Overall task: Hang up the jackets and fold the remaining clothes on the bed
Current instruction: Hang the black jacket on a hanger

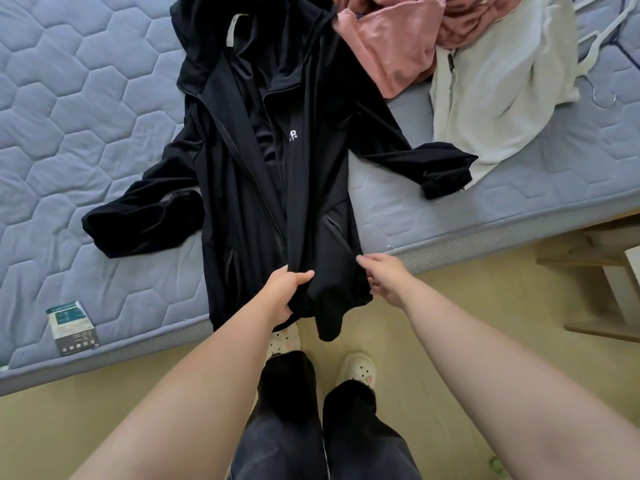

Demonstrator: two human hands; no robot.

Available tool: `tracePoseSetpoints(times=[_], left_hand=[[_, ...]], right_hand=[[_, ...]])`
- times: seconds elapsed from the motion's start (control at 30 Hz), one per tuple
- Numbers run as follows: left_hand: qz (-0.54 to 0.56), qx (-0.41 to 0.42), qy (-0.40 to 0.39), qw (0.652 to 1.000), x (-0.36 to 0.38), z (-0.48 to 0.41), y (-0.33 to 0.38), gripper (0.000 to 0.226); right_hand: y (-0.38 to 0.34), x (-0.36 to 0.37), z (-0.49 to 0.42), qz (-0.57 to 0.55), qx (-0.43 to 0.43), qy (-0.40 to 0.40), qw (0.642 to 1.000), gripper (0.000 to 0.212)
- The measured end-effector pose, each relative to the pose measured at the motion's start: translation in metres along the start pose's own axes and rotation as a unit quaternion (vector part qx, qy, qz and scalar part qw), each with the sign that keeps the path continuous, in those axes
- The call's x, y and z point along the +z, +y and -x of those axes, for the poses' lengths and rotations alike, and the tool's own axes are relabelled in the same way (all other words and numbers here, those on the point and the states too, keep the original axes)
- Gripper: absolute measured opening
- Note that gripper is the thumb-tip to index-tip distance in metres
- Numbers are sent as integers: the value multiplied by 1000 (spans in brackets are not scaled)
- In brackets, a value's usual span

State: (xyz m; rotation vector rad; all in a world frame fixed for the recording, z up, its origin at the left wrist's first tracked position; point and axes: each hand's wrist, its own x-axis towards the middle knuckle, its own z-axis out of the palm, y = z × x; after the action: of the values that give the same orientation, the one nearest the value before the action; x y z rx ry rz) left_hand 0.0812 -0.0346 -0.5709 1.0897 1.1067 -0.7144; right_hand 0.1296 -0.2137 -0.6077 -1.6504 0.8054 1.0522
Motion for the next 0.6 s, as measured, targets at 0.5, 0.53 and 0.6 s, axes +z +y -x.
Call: tracePoseSetpoints(times=[0.5, 0.53, 0.6], left_hand=[[145, 30, -24, 989, 23, 1, -13, 25], [147, 22, -20, 989, 22, -2, -15, 22], [57, 19, 14, 998, 20, -10, -21, 18]], right_hand=[[-7, -80, 8, -15, -96, 194, 976, 24], [-3, -82, 6, -48, -74, 171, 981, 32], [3, -87, 5, 33, -30, 197, 979, 37]])
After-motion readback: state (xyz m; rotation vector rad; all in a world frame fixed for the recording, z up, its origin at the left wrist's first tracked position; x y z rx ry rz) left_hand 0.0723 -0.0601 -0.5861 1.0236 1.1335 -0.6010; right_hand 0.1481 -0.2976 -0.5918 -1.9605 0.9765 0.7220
